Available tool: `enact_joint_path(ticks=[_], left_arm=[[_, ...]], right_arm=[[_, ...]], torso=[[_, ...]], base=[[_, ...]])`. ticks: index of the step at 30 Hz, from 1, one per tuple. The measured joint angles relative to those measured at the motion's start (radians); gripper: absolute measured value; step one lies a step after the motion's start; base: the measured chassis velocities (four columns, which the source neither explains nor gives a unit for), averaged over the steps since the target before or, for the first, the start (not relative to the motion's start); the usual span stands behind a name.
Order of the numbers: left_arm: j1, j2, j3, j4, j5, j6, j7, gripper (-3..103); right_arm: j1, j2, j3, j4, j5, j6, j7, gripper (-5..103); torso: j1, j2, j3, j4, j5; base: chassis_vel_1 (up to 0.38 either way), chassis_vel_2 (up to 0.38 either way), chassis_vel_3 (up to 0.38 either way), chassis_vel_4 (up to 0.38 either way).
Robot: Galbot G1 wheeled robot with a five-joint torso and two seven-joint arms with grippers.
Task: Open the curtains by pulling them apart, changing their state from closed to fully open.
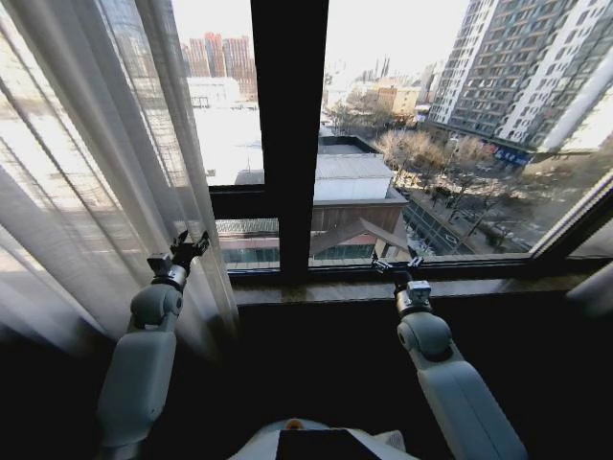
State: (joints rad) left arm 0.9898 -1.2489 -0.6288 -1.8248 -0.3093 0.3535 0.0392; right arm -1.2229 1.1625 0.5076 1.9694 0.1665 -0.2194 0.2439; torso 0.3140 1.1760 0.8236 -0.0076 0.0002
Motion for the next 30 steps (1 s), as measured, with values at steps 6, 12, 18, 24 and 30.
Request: enact_joint_path(ticks=[6,12,18,24,30], left_arm=[[0.008,-0.017,0.012,-0.008,0.014,0.002,0.003,32],[0.012,-0.020,0.021,-0.012,0.016,0.002,0.008,11],[0.027,-0.029,0.030,-0.036,0.026,0.004,0.005,0],[0.093,-0.051,0.052,-0.175,0.061,0.075,-0.076,0],[0.143,-0.077,0.054,-0.246,0.069,0.106,-0.122,0]], right_arm=[[0.000,0.001,0.003,0.001,0.000,0.000,0.000,100],[0.005,0.003,0.003,-0.004,-0.001,0.000,0.000,100],[0.008,0.006,-0.003,-0.004,-0.001,-0.001,0.000,100],[0.017,-0.019,-0.026,0.023,0.037,-0.019,0.017,100],[0.013,-0.028,-0.032,0.035,0.062,-0.029,0.019,100]], torso=[[0.000,0.000,0.000,-0.0001,0.0001],[0.000,0.000,0.000,0.0000,0.0000],[0.000,0.000,0.000,0.0000,0.0001],[0.000,0.000,0.000,-0.0001,0.0001],[0.000,0.000,0.000,0.0000,-0.0001]], base=[[0.000,0.000,0.000,0.000],[0.000,0.000,0.000,0.000],[0.000,0.000,0.000,0.000],[0.000,0.000,0.000,0.000],[0.000,0.000,0.000,0.000]])
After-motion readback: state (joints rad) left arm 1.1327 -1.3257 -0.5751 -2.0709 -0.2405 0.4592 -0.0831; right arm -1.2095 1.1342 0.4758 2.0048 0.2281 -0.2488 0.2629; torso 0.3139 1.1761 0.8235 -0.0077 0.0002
